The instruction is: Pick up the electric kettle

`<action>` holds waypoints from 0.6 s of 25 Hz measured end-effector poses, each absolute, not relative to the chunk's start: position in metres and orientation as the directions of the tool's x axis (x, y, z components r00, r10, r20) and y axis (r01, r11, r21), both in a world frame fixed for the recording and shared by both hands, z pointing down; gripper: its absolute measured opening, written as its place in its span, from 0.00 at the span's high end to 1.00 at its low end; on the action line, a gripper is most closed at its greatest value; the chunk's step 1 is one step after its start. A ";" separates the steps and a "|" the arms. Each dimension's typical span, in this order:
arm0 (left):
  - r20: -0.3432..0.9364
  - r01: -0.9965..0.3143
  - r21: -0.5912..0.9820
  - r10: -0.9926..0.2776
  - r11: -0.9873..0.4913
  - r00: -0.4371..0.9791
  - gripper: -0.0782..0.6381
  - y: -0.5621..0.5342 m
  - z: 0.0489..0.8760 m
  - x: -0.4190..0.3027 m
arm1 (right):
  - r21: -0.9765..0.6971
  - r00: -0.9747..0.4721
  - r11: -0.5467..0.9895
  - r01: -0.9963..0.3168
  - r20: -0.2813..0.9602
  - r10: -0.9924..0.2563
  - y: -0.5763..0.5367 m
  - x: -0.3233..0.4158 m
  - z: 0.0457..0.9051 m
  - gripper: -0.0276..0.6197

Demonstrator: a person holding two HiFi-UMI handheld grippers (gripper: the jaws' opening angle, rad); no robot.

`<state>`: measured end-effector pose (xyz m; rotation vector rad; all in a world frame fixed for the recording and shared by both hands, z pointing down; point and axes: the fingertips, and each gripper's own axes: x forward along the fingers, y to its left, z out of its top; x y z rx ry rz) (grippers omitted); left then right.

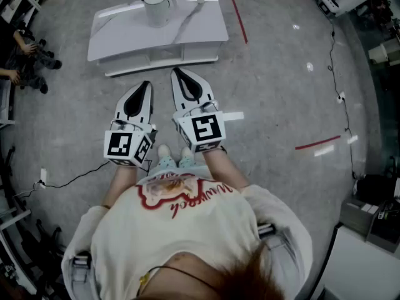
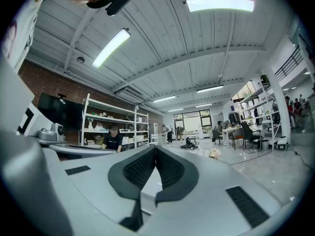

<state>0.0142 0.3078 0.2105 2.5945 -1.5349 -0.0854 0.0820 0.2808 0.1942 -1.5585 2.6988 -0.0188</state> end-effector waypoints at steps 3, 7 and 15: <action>0.008 -0.868 0.133 -0.875 -0.478 0.483 0.87 0.311 0.205 0.014 | -0.032 -0.515 0.516 -0.856 -0.018 -0.857 0.286 0.079 0.198 0.93; 0.006 -0.869 0.133 -0.877 -0.476 0.481 0.87 0.314 0.203 0.012 | -0.038 -0.516 0.516 -0.856 -0.016 -0.857 0.289 0.078 0.197 0.93; 0.008 -0.870 0.140 -0.878 -0.473 0.479 0.87 0.315 0.208 0.010 | -0.076 -0.561 0.563 -0.823 -0.047 -0.826 0.290 0.071 0.196 0.93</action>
